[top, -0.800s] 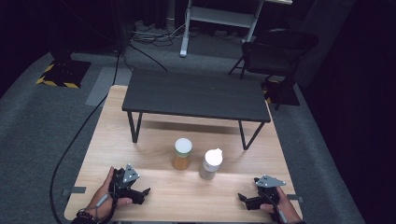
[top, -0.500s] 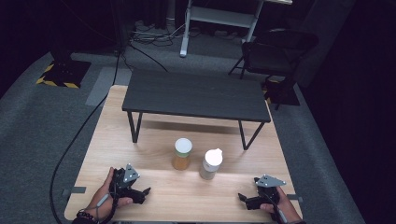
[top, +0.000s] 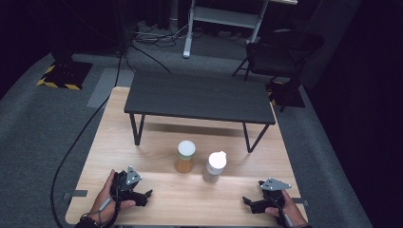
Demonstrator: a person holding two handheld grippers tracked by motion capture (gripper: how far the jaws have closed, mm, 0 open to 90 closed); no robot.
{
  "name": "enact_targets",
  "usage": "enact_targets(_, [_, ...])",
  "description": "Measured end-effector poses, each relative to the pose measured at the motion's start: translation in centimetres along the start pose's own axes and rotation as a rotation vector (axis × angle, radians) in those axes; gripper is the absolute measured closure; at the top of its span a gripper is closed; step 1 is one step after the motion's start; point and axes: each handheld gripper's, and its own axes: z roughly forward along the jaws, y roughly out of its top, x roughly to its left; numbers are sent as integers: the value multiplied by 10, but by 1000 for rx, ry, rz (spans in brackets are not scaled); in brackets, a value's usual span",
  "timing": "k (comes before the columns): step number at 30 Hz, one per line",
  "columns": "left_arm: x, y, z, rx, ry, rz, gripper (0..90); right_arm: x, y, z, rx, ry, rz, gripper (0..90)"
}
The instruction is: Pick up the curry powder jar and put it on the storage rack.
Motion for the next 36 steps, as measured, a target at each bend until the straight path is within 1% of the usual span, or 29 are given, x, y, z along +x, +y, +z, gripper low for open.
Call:
enact_targets(1, [0, 0, 0, 0, 0, 0, 26, 0, 0, 0, 0, 1, -1, 0])
enact_targets(3, [-3, 1, -1, -1, 14, 8, 27, 0, 0, 0, 0, 1, -1, 0])
enact_targets(5, [-3, 1, -2, -12, 13, 2, 28, 0, 0, 0, 0, 1, -1, 0])
enact_targets(7, [-5, 3, -4, -21, 28, 12, 28, 0, 0, 0, 0, 1, -2, 0])
enact_targets(10, [-6, 4, -5, -33, 22, 11, 28, 0, 0, 0, 0, 1, -2, 0])
enact_targets(11, [-9, 6, -6, -39, 28, 23, 26, 0, 0, 0, 0, 1, -2, 0])
enact_targets(14, [-12, 8, -7, -46, 40, 31, 26, 0, 0, 0, 0, 1, -2, 0])
enact_targets(16, [-14, 10, -9, -65, 43, 24, 26, -1, 0, 0, 0, 2, -3, 0])
enact_targets(18, [-16, 11, -10, -72, 45, 30, 26, -1, 0, 0, 0, 3, -4, 0])
enact_targets(26, [-17, 12, -13, -103, 44, 24, 26, -2, 0, 0, -1, 6, -7, 0])
enact_targets(29, [-18, 14, -14, -123, 39, 22, 26, -2, 0, 0, -1, 6, -8, 0])
enact_targets(31, [-19, 16, -14, -129, 33, 25, 26, -2, 0, 0, -1, 6, -8, 0])
enact_targets(33, [-22, 20, -12, -137, 28, 37, 26, -2, 0, 0, -1, 7, -9, 0])
enact_targets(36, [-24, 22, -10, -139, 25, 38, 26, -3, 0, 0, -1, 8, -10, 0])
